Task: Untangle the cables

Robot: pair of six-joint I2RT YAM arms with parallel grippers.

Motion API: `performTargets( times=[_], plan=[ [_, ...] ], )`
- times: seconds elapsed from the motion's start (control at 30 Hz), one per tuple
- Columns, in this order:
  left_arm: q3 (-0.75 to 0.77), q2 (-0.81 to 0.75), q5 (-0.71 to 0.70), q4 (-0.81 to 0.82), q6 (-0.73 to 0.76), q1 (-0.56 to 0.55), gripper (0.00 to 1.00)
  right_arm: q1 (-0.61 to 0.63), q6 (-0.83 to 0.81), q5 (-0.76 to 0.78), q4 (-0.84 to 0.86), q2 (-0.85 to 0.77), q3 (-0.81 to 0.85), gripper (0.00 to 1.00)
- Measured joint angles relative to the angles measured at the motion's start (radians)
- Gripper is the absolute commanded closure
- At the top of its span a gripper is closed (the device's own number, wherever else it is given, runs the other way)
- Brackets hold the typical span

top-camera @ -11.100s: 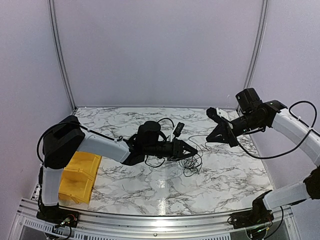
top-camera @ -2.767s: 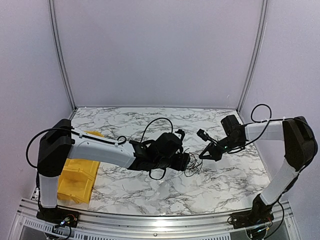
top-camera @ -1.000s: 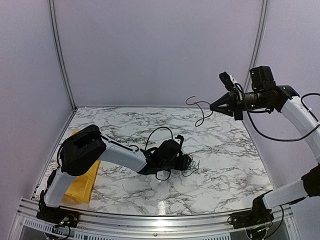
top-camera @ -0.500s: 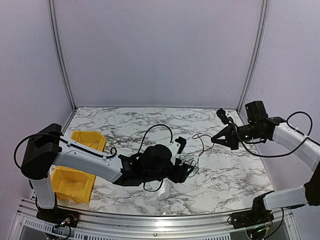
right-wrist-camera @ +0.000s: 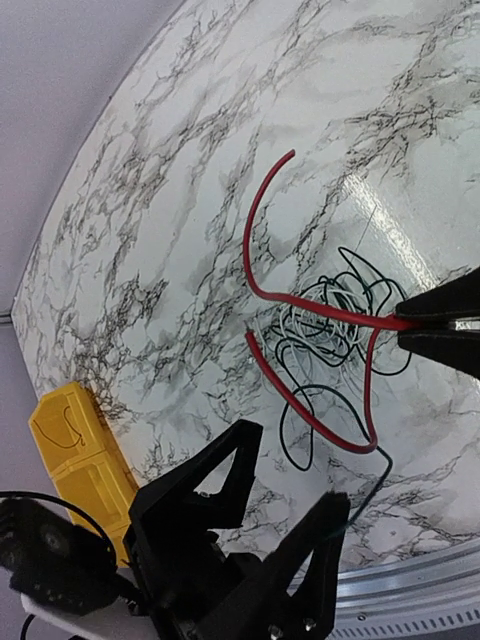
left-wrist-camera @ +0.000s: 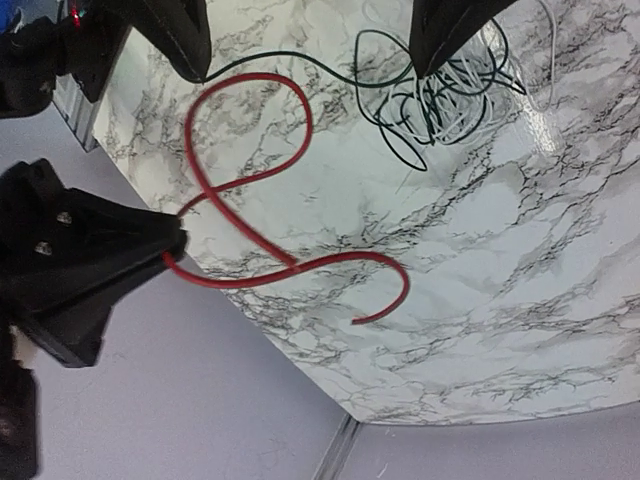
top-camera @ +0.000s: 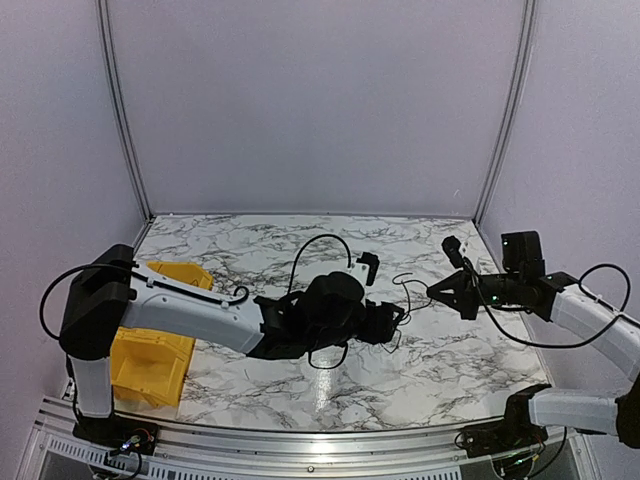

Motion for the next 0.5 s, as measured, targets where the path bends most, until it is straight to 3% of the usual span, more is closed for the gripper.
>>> performTargets(
  times=[0.17,0.3,0.5],
  plan=[
    [0.177,0.154,0.06,-0.221,-0.06,0.091,0.31,-0.012,0.029,0.073,0.063,-0.005,-0.001,1.0],
    [0.13,0.167,0.08,-0.342,-0.062,0.13,0.27,-0.021,0.04,0.122,0.095,-0.005,-0.003,1.0],
    [0.041,0.103,0.12,-0.339,0.005,0.101,0.25,-0.021,0.042,0.133,0.124,0.003,-0.021,1.0]
  ],
)
